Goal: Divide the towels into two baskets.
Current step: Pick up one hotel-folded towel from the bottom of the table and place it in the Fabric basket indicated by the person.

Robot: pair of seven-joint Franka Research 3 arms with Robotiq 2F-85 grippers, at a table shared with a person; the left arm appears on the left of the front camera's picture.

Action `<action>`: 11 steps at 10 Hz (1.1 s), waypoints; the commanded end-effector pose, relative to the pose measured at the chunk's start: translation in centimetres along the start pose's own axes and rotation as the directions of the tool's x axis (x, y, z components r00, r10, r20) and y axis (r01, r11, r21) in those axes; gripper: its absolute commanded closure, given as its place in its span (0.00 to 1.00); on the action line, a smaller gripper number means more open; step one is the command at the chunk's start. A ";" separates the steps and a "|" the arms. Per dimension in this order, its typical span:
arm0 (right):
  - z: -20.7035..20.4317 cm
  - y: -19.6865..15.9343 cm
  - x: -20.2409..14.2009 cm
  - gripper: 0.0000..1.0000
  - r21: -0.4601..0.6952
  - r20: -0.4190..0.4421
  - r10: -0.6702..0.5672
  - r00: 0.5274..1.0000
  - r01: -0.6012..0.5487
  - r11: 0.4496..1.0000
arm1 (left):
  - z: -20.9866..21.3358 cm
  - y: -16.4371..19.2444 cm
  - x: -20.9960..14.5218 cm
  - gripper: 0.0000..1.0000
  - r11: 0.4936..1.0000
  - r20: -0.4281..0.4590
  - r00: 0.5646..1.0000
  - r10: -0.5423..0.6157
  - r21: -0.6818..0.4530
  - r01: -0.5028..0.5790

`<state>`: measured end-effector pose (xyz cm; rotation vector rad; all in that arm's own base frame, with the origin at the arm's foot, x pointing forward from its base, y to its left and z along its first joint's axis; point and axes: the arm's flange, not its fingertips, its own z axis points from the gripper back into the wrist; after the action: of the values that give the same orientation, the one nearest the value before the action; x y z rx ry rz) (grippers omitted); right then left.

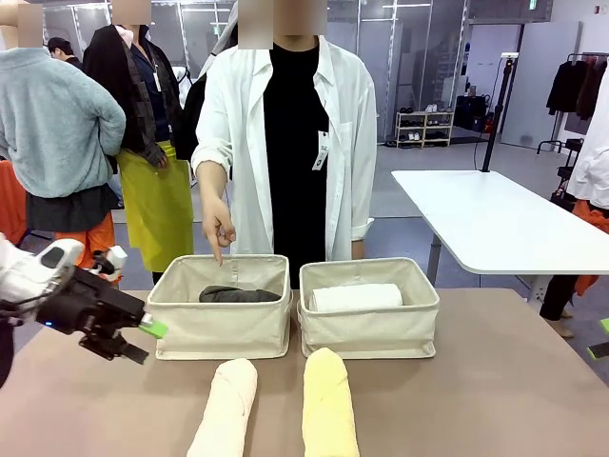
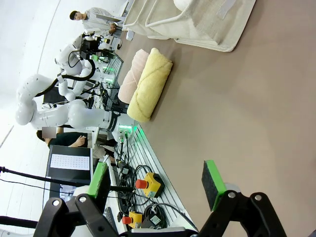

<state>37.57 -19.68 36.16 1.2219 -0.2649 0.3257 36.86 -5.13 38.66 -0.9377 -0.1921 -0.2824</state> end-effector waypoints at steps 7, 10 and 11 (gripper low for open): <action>-0.1 0.3 -0.1 0.06 -0.013 0.003 0.007 1.000 -0.007 1.000 | -10.3 -1.0 -3.0 0.00 0.972 0.017 0.998 0.063 0.224 -0.065; -0.1 0.3 -0.1 0.06 -0.013 0.003 0.007 1.000 -0.007 1.000 | -13.2 -1.2 -3.9 0.00 0.973 0.033 0.994 0.102 0.206 -0.107; -0.1 0.3 -0.1 0.06 -0.013 0.003 0.007 1.000 -0.007 1.000 | -13.7 -1.2 -4.0 0.00 0.973 0.032 0.994 0.101 0.205 -0.105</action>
<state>37.57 -19.69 36.16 1.2218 -0.2650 0.3256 36.98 -16.67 31.71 -0.7445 -0.1604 -0.1696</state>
